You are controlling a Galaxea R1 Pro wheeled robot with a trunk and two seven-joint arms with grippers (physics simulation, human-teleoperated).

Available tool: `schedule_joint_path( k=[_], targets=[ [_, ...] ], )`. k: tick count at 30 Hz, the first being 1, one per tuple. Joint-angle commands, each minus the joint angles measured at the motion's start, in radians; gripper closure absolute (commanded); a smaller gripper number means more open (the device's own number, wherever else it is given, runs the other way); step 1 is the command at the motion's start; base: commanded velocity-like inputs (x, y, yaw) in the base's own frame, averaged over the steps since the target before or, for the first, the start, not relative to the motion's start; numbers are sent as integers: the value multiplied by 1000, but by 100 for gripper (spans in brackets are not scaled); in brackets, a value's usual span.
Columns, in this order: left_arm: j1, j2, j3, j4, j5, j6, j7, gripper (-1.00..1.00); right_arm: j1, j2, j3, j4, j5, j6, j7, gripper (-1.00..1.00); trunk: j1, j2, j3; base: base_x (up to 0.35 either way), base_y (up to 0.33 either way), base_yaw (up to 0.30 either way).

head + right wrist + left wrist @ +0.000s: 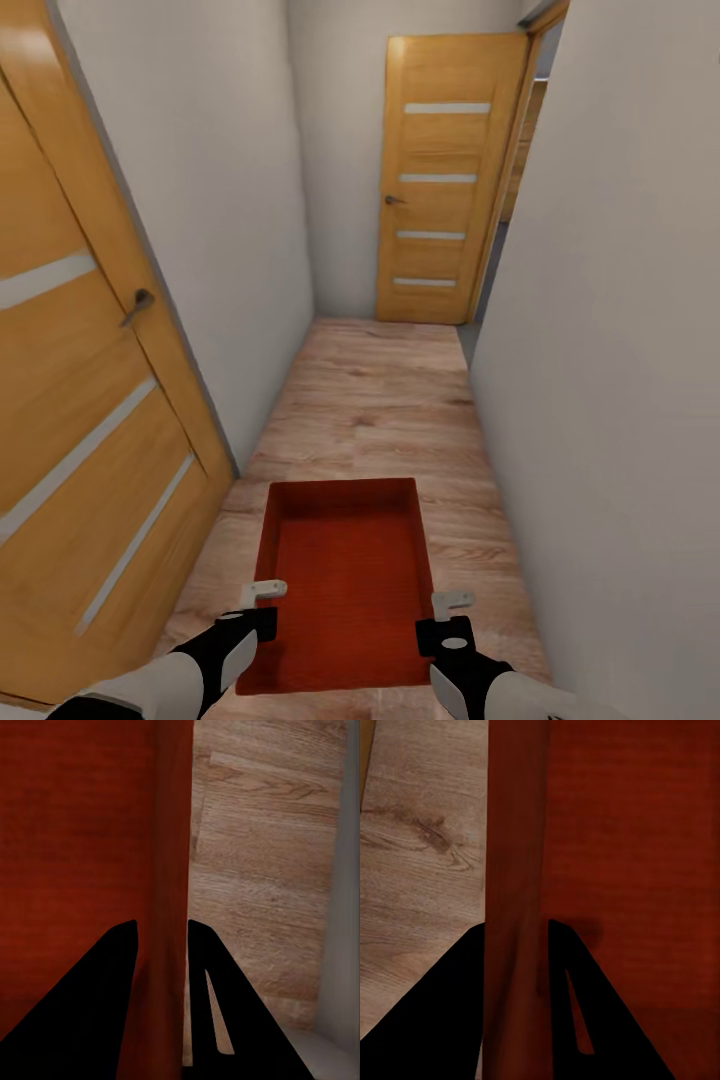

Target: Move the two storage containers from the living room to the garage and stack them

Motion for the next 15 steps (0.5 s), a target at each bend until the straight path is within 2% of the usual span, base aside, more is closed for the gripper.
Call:
schedule_joint_path(
  k=[1, 15],
  targets=[
    [0, 11, 71, -1, 37, 9, 14, 100, -1, -1, -13, -1, 8, -22, -14, 100, 1, -1, -1, 323, 0, -132],
    [0, 10, 71, -1, 37, 9, 14, 100, -1, -1, -13, -1, 8, -22, -15, 100, 1, -1, -1, 323, 0, -15]
  ],
)
